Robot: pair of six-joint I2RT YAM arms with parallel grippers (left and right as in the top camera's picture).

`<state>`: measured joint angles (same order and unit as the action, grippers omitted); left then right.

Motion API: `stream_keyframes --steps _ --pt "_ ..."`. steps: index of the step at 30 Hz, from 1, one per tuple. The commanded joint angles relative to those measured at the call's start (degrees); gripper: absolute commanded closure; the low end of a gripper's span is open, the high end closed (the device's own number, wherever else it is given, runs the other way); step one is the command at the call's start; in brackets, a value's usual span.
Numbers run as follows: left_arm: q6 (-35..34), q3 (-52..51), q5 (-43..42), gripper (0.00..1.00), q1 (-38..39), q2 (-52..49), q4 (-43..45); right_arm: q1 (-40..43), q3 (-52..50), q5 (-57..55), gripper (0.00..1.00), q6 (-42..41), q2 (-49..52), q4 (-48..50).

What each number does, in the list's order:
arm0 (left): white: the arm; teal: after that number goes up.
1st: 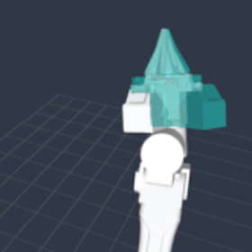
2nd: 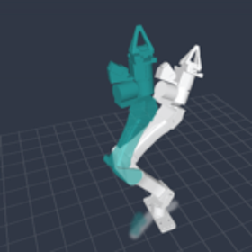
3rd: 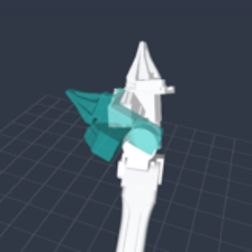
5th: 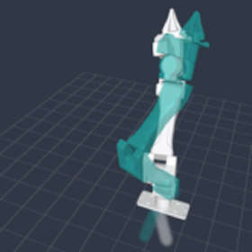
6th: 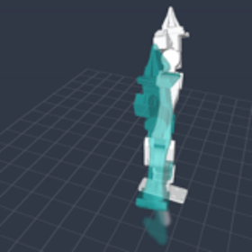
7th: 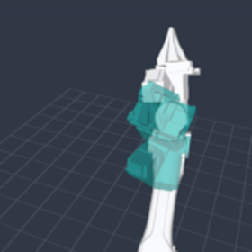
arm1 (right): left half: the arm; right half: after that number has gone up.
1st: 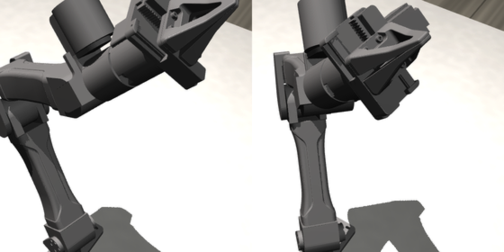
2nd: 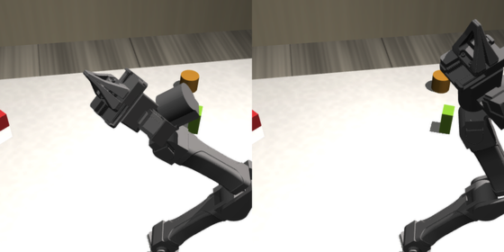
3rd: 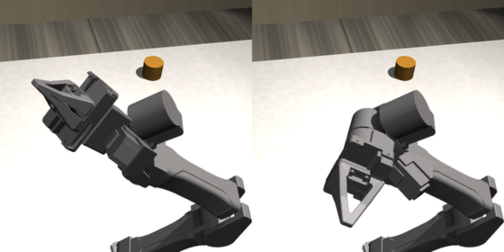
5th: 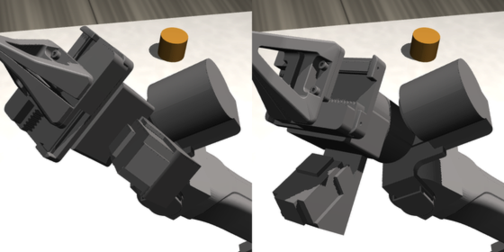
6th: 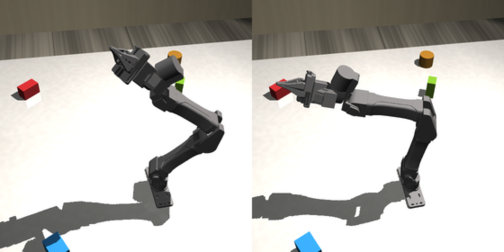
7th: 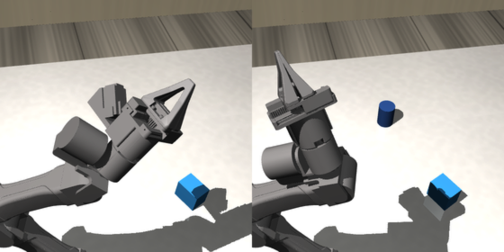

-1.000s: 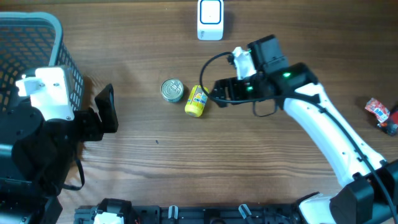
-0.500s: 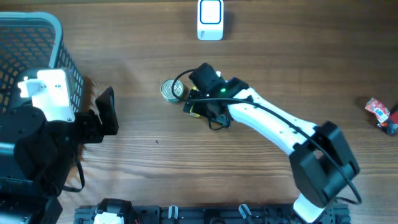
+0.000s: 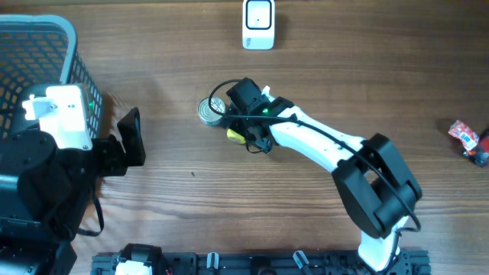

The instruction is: Scan the item barcode

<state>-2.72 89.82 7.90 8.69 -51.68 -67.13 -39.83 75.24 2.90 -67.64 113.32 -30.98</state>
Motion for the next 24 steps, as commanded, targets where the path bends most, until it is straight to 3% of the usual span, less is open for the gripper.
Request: stream_keyframes --steps 1,15,24 --pt "-0.79 0.07 0.52 0.0 0.11 0.04 -0.02 0.09 0.07 -0.74 0.08 0.11 2.82 0.07" --pt "-0.76 0.07 0.55 0.0 0.11 0.04 -0.74 0.09 0.07 1.9 0.47 4.9 3.45 -0.61" --pt "-0.74 0.07 0.57 0.0 0.11 0.02 -0.85 0.11 0.09 3.96 0.49 6.21 1.77 -1.49"
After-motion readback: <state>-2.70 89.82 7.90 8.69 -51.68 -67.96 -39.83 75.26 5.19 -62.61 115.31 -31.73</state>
